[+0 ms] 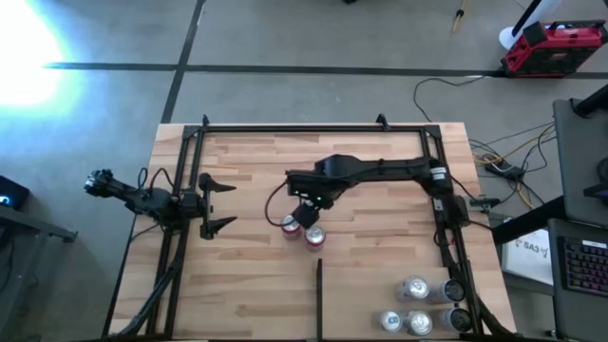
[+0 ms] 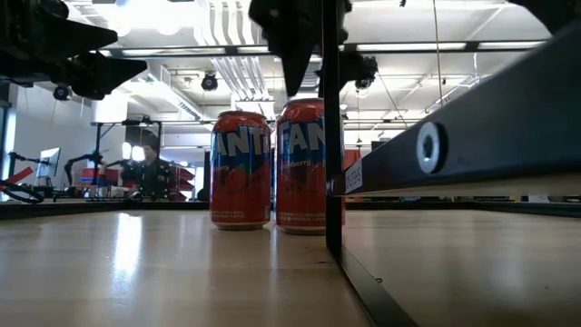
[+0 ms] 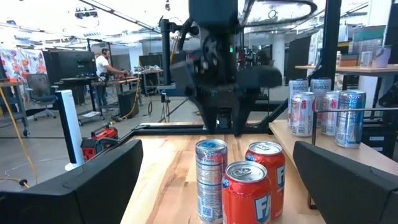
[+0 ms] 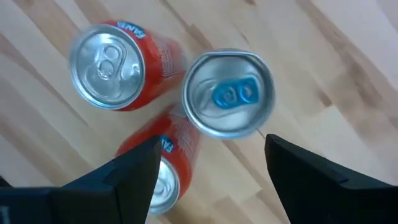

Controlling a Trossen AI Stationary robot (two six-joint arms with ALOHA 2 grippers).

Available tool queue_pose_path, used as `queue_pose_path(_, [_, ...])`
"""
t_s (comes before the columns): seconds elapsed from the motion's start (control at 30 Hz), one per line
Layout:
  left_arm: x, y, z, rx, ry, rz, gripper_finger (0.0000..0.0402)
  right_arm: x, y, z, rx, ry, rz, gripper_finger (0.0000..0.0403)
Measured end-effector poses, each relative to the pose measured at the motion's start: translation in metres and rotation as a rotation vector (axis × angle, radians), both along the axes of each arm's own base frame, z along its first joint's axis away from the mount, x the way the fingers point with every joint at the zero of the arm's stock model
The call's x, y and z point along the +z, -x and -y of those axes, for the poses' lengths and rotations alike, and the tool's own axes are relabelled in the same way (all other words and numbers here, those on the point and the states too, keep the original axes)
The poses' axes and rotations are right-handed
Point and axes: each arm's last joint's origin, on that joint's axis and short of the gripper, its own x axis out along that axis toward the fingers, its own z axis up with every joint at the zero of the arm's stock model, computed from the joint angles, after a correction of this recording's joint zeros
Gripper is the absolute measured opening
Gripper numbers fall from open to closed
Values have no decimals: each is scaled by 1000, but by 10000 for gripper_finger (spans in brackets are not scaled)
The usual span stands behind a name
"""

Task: Place canned beverage on shelf
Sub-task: Put the white/blue soda can aligned with the white/blue soda can on the shelf

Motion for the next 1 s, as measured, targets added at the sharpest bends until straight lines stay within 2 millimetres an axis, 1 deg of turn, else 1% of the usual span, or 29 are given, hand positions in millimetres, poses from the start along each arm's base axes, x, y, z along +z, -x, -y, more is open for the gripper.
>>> queue_pose_path(0.13, [0, 0, 0, 0, 0, 0, 400, -15, -10, 3, 54, 10, -33, 270])
queue_pose_path(0.27, [0, 0, 0, 0, 0, -1, 400, -24, -18, 3, 92, 23, -55, 270])
queue_pose_path(0.37, [0, 0, 0, 0, 0, -1, 400, -28, -23, 4, 82, 58, -59, 270])
queue_pose_path(0.67, [0, 0, 0, 0, 0, -1, 400, -23, -25, 9, 46, 119, -19, 270])
queue_pose_path(0.87, [0, 0, 0, 0, 0, -1, 400, -25, -26, 9, 43, 119, -23, 270])
queue_pose_path(1.0, [0, 0, 0, 0, 0, -1, 400, -26, -26, 9, -12, 105, -30, 268])
